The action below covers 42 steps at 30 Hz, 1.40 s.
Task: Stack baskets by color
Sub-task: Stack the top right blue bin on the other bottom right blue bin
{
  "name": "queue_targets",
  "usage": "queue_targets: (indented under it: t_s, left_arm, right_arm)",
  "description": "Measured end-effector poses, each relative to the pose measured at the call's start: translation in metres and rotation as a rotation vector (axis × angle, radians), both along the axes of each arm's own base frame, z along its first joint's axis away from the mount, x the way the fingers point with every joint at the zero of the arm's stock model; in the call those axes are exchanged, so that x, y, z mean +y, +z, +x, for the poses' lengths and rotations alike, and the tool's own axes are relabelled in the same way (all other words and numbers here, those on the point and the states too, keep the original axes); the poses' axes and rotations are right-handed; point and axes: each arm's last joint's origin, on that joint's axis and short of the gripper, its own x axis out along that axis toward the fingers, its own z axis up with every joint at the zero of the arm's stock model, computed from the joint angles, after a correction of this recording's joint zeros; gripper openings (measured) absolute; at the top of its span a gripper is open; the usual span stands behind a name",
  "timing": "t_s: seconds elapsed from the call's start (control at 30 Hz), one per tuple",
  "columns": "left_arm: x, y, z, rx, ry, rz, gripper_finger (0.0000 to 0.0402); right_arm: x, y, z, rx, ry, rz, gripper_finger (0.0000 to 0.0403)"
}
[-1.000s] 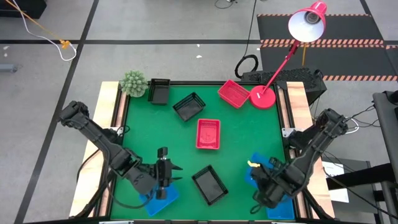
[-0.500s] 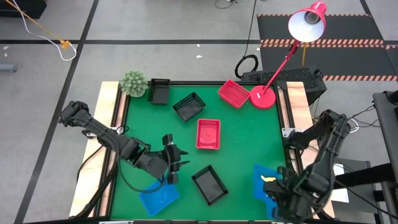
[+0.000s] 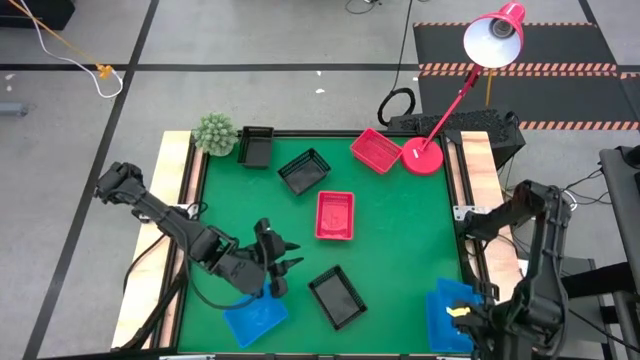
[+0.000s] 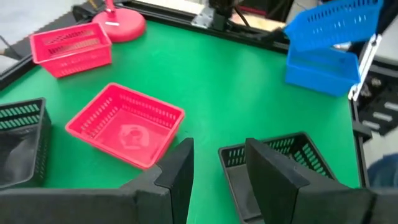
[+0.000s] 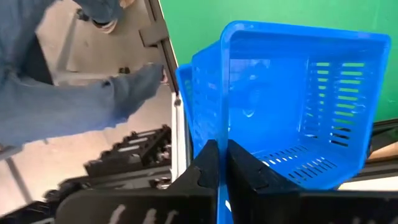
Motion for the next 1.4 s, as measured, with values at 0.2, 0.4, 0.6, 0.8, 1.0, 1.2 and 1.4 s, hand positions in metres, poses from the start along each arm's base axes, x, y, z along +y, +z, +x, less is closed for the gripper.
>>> queue_targets:
  t_s: [0.2,0.4,0.6,0.8,1.0,1.2,1.4]
  left_arm:
    - [-0.008,-0.012,0.006,-0.001,0.043,0.015,0.0147]
    - [-0.007,-0.021,0.022,-0.028,0.069,0.005,0.0147]
    - [-0.003,-0.026,0.031,-0.038,0.091,-0.005,0.0147]
    - [-0.001,-0.027,0.032,-0.029,0.089,-0.003,0.0147]
    - [-0.002,-0.027,0.032,-0.024,0.078,0.01,0.0147]
    - [-0.002,-0.027,0.032,-0.022,0.075,0.012,0.0147]
    - [-0.003,-0.027,0.031,-0.022,0.071,0.011,0.0147]
  right_arm:
    - [0.016,-0.017,-0.005,0.027,0.07,-0.08,0.0]
    - [0.027,-0.033,-0.004,0.053,0.099,-0.147,0.0]
    - [0.03,-0.039,-0.004,0.045,0.104,-0.185,0.0]
    - [0.03,-0.039,-0.004,0.04,0.079,-0.191,0.0002]
    - [0.029,-0.039,0.0,0.039,0.036,-0.187,0.0003]
    - [0.028,-0.039,0.006,-0.002,0.003,-0.189,0.0004]
    - [0.029,-0.039,0.01,-0.043,0.002,-0.187,0.0005]
